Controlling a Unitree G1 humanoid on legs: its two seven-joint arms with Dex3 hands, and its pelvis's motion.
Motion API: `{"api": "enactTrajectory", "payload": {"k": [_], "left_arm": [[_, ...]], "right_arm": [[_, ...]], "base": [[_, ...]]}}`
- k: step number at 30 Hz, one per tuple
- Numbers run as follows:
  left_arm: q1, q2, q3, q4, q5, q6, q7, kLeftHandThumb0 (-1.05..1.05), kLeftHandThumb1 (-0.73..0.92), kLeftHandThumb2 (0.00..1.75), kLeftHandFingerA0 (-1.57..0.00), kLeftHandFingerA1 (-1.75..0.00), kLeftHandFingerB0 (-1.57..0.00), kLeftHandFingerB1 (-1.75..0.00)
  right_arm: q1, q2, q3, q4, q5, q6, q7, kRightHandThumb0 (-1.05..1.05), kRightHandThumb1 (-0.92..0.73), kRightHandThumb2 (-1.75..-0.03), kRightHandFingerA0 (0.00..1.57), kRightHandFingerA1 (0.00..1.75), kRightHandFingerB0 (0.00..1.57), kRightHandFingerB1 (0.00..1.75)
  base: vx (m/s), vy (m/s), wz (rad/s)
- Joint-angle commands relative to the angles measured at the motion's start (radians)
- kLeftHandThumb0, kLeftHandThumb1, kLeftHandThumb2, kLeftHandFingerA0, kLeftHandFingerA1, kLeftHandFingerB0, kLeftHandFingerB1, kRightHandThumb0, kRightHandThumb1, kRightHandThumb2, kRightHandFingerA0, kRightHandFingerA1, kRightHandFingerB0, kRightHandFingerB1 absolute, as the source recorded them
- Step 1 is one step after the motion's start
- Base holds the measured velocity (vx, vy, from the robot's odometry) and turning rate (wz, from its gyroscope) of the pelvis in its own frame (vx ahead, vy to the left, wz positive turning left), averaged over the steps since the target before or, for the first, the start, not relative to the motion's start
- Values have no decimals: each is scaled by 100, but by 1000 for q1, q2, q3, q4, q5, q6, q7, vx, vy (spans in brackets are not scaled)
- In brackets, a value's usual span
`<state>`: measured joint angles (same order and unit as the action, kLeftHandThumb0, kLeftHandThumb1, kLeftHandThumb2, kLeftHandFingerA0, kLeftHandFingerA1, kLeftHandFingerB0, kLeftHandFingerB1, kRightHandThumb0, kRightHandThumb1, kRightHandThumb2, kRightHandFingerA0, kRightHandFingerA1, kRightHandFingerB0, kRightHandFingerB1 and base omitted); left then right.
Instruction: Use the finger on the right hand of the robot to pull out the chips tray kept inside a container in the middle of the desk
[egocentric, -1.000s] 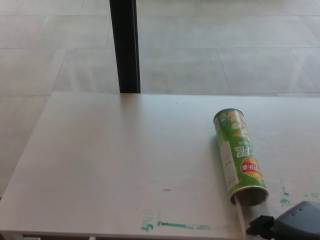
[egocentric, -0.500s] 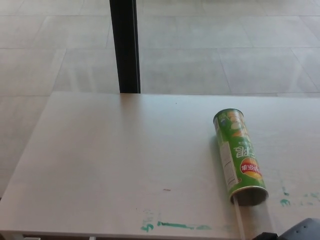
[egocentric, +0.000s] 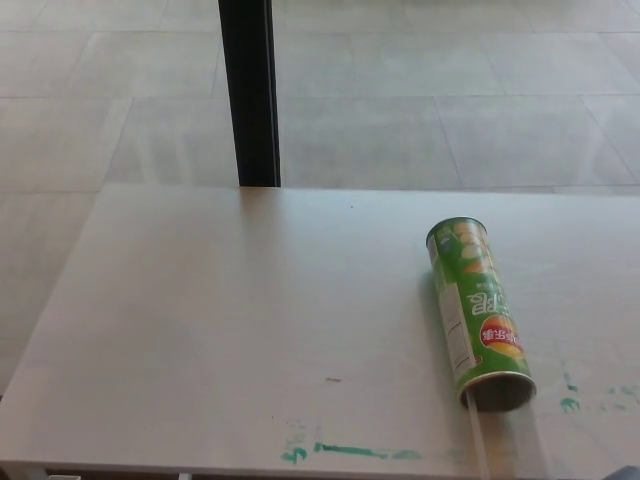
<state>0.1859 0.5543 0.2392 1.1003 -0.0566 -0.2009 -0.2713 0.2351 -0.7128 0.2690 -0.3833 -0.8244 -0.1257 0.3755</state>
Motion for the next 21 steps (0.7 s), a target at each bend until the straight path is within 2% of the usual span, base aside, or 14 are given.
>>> {"api": "enactTrajectory", "payload": {"k": [1,6,8,10,11,12,14,15,16,17,18,20,21], "left_arm": [[0,17,4,8,3,4,10,-43,73,62,-51,-51,-48,-42],[10,20,-2,-7,9,-5,5,-43,75,62,-50,-50,-47,-41],[3,19,-1,3,9,3,16,-43,73,62,-51,-51,-47,-41],[2,20,-5,7,14,0,17,-43,74,62,-50,-50,-47,-41],[3,19,-9,13,18,-6,19,-43,74,62,-50,-51,-46,-41],[9,16,-8,11,14,-8,15,-43,75,62,-50,-50,-45,-41],[11,15,-4,9,9,-10,11,-43,75,62,-50,-52,-46,-41],[19,12,1,-7,2,-6,12,-43,74,62,-50,-55,-47,-42],[24,11,0,-7,3,-6,12,-43,74,62,-50,-55,-47,-42],[13,12,-2,9,6,-2,15,-43,73,62,-49,-50,-46,-41],[12,11,-4,11,9,7,23,-43,73,62,-50,-51,-47,-41],[13,7,7,5,-4,13,19,-42,73,62,-50,-52,-47,-41],[14,9,3,7,1,6,18,-42,74,62,-50,-51,-46,-41]], "right_arm": [[35,-8,-12,-24,23,5,49,-25,-56,-60,86,141,40,40],[40,-7,-23,-23,36,-10,45,-24,-55,-59,86,140,39,40],[6,6,-31,-30,25,11,53,-23,-56,-57,86,133,23,35],[-9,14,-39,-45,0,30,56,-24,-50,-60,91,116,6,22],[-19,17,-51,-54,7,40,62,-25,-52,-56,91,112,0,22],[-29,21,-66,-60,24,47,68,-29,-46,-69,95,108,0,1],[-47,47,-91,-65,39,65,55,-24,-43,-70,96,108,0,7],[-60,54,-108,-61,56,57,42,-21,-46,-70,91,112,0,0],[-55,58,-111,-61,54,53,45,-21,-46,-70,91,112,0,0],[-92,75,-141,-71,65,82,44,-15,-53,-56,86,119,0,0],[-104,78,-159,-70,82,75,38,-15,-51,-55,87,116,0,0],[-115,81,-183,-76,93,75,44,-20,-49,-54,93,99,0,0],[-120,83,-195,-84,93,80,50,-19,-49,-55,92,99,0,0]], "base": [[0,0,0],[0,0,0],[0,0,0],[0,0,0],[0,0,0],[0,0,0],[0,0,0],[0,0,0],[0,0,0],[0,0,0],[0,0,0],[0,0,0],[0,0,0]]}}
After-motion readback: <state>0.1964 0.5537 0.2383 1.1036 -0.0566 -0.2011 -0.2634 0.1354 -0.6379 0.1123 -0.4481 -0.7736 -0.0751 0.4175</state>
